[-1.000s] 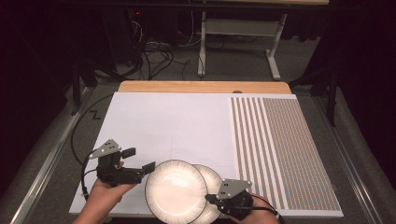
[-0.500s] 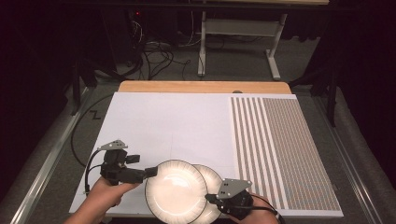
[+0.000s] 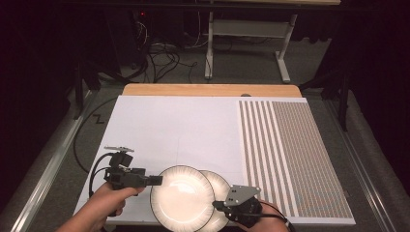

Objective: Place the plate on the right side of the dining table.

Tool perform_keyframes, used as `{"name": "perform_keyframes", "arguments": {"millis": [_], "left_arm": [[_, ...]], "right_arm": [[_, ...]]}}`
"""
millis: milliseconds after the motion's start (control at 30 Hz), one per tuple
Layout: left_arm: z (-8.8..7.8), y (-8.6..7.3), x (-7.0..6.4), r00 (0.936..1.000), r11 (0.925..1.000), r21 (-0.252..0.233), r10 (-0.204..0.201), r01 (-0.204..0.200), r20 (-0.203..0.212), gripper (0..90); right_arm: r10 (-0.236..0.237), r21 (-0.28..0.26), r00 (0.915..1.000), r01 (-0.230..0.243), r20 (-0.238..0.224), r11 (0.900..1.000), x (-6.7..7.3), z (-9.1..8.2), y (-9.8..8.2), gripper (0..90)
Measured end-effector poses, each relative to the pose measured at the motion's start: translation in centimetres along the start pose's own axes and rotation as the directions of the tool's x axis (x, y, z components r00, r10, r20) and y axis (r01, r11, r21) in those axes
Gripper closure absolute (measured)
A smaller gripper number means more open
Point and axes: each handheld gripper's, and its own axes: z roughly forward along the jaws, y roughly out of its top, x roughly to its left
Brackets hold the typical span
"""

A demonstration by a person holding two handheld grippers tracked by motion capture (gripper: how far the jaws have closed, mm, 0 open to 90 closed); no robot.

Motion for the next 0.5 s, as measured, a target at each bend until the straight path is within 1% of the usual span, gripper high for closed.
{"name": "perform_keyframes", "arguments": {"millis": [100,200,300,400,500], "left_arm": [[-0.02,0.08,-0.01,0.9998,0.9993,0.031,-0.022,0.022,0.001,0.7],[-0.01,0.18,-0.07,0.9986,0.9968,0.06,-0.053,0.052,0.007,0.7],[-0.03,0.17,-0.05,0.9972,0.9951,0.067,-0.073,0.072,0.013,0.7],[0.06,0.02,0.14,0.9925,0.9893,0.087,-0.119,0.117,0.024,0.7],[0.2,-0.11,0.24,0.9898,0.9829,0.124,-0.14,0.136,0.026,0.7]], "right_arm": [[-0.001,0.0,1.0,0.001,-0.001,1.0,-0.03,0.01,0.0,90.0],[0.0,0.0,1.0,0.0,-0.001,1.0,-0.06,0.02,0.01,90.0],[0.0,0.001,1.0,0.0,0.0,1.0,-0.04,0.01,0.0,90.0],[0.0,0.003,1.0,0.0,0.001,1.0,-0.03,0.01,-0.03,90.0],[-0.003,0.003,1.0,0.003,0.002,1.0,-0.03,0.02,-0.04,90.0]]}}
